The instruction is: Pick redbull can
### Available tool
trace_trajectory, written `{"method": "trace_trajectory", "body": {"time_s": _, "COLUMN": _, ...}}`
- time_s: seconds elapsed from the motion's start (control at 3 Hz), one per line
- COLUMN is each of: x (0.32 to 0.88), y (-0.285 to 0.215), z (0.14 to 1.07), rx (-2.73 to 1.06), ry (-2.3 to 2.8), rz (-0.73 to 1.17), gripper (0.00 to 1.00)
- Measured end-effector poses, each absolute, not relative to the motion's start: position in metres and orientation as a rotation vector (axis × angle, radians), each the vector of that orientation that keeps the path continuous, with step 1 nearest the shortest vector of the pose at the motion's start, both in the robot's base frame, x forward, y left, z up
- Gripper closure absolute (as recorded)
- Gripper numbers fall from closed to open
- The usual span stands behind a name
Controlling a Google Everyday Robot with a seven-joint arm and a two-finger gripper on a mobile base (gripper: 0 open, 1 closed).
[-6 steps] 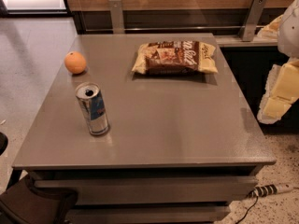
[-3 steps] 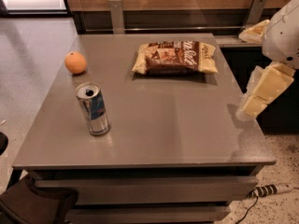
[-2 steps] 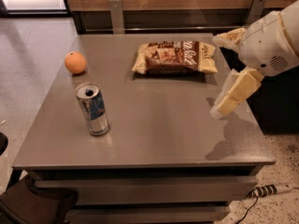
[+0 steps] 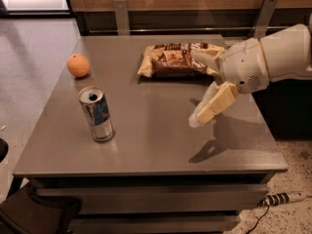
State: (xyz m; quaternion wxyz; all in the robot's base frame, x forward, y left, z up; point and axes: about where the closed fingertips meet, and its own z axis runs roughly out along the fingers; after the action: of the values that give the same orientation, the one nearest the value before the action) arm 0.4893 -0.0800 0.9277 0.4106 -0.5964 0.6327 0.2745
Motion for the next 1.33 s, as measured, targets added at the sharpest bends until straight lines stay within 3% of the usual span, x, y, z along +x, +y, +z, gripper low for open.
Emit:
{"method": "trace_trajectory", "body": {"time_s": 0.33, "x": 0.48, "y": -0.056, "z": 0.915, "rx": -1.406, "ry": 1.547, "rz": 0.835, "gripper": 0.0}}
{"method": "trace_trajectory", "body": {"time_s": 1.33, "x": 0.482, "y": -0.023, "z": 0.902, "rx": -1.273, "ry": 1.448, "rz": 0.899, "gripper": 0.0}}
